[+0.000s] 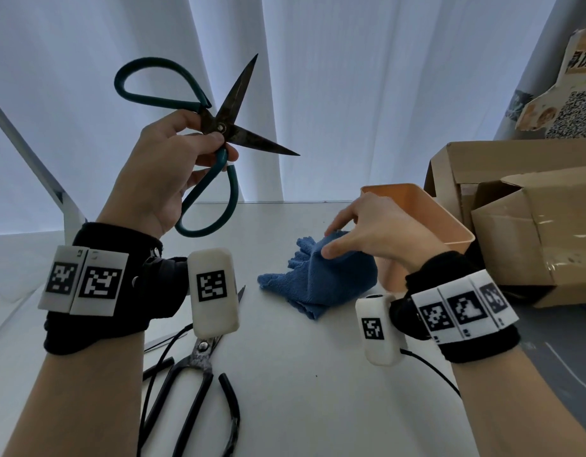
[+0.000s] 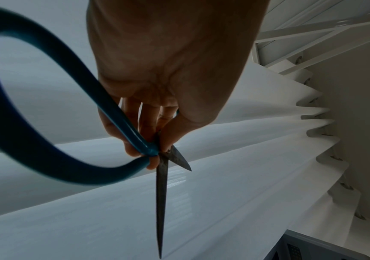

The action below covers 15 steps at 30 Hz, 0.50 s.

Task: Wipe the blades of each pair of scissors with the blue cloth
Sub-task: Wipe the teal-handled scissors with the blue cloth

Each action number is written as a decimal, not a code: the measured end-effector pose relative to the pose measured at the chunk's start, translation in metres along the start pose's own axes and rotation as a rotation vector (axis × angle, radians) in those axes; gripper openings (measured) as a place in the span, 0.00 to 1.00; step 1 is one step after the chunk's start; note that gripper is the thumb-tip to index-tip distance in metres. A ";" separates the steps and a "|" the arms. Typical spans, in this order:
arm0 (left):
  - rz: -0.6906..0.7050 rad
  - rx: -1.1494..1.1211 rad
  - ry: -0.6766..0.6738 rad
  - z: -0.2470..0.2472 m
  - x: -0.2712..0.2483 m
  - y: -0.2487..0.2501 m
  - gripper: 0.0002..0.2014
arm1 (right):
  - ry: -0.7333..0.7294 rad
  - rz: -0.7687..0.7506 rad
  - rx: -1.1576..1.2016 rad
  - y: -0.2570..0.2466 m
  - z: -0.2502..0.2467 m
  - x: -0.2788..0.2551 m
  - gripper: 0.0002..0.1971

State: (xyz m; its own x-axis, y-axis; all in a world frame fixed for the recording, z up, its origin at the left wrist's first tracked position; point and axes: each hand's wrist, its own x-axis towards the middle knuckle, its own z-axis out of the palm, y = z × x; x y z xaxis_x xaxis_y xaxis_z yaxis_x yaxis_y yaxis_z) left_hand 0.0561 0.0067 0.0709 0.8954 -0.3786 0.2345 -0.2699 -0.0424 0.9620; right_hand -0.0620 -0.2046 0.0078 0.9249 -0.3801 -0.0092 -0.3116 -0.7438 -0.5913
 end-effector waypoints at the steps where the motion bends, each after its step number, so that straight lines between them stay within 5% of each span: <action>1: 0.000 0.000 -0.001 0.000 0.000 0.000 0.06 | -0.006 0.012 -0.041 0.000 0.003 0.001 0.14; 11: -0.009 -0.002 -0.009 0.002 0.000 0.001 0.04 | 0.150 -0.055 -0.152 -0.002 0.004 0.005 0.10; 15: -0.014 0.029 -0.054 0.005 -0.002 0.002 0.05 | 0.378 -0.069 0.179 -0.004 0.002 0.007 0.07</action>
State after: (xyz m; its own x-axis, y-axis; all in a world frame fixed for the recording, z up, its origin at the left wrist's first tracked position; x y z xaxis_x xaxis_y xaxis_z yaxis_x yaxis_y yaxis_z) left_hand 0.0518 0.0029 0.0719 0.8786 -0.4275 0.2127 -0.2688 -0.0745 0.9603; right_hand -0.0536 -0.2035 0.0088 0.7868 -0.5323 0.3125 -0.1777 -0.6801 -0.7112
